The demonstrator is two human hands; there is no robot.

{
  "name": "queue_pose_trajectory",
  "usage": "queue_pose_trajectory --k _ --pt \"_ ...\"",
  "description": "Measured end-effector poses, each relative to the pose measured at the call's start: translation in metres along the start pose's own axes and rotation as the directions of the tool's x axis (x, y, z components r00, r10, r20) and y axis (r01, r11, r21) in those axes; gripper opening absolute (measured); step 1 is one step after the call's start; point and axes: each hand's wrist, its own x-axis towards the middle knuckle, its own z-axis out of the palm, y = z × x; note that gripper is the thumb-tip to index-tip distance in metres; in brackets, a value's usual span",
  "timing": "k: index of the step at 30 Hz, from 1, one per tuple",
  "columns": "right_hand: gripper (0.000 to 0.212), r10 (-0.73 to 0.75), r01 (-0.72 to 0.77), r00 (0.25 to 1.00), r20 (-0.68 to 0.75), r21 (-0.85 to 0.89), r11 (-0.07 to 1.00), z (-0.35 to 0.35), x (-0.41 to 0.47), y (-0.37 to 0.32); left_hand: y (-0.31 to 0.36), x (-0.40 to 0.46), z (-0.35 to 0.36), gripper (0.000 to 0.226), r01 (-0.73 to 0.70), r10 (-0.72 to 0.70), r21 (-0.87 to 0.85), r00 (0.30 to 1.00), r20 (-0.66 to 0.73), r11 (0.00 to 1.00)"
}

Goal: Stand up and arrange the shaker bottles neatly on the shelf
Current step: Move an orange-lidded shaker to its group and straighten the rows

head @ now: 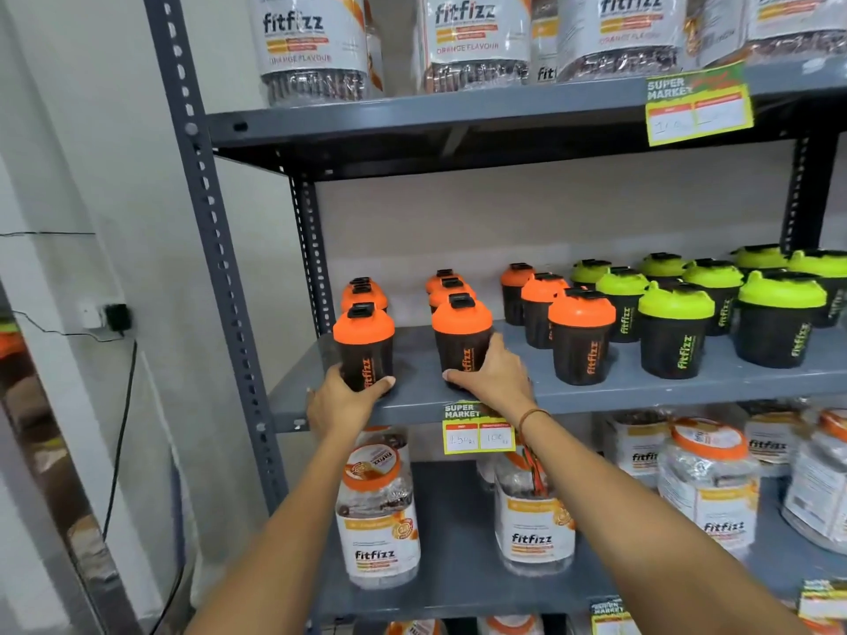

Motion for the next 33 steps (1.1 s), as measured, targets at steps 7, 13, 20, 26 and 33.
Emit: queue_pose_trajectory --k 7,13,20,26,33 --pt "0.072 0.031 -0.030 0.999 -0.019 0.036 0.999 -0.004 0.004 0.002 -0.005 0.000 0.001 0.081 -0.045 0.045 -0.028 0.999 0.000 0.999" --pt "0.073 0.008 -0.007 1.000 -0.010 0.014 1.000 -0.008 0.003 0.007 -0.003 -0.002 0.000 0.079 -0.047 0.047 -0.027 0.999 -0.007 0.999" --pt "0.073 -0.015 0.015 1.000 -0.017 -0.026 1.000 -0.009 -0.001 0.014 -0.005 0.000 0.002 0.082 -0.047 0.047 -0.037 0.999 -0.006 0.998" --pt "0.074 -0.023 0.022 1.000 -0.016 -0.026 0.999 -0.010 -0.002 0.015 -0.005 0.000 0.001 0.084 -0.032 0.032 -0.042 0.999 0.003 0.999" --pt "0.074 -0.056 0.056 0.998 0.006 -0.021 0.998 -0.011 -0.003 0.017 -0.002 -0.003 0.001 0.078 -0.032 0.032 -0.036 0.999 -0.010 0.999"
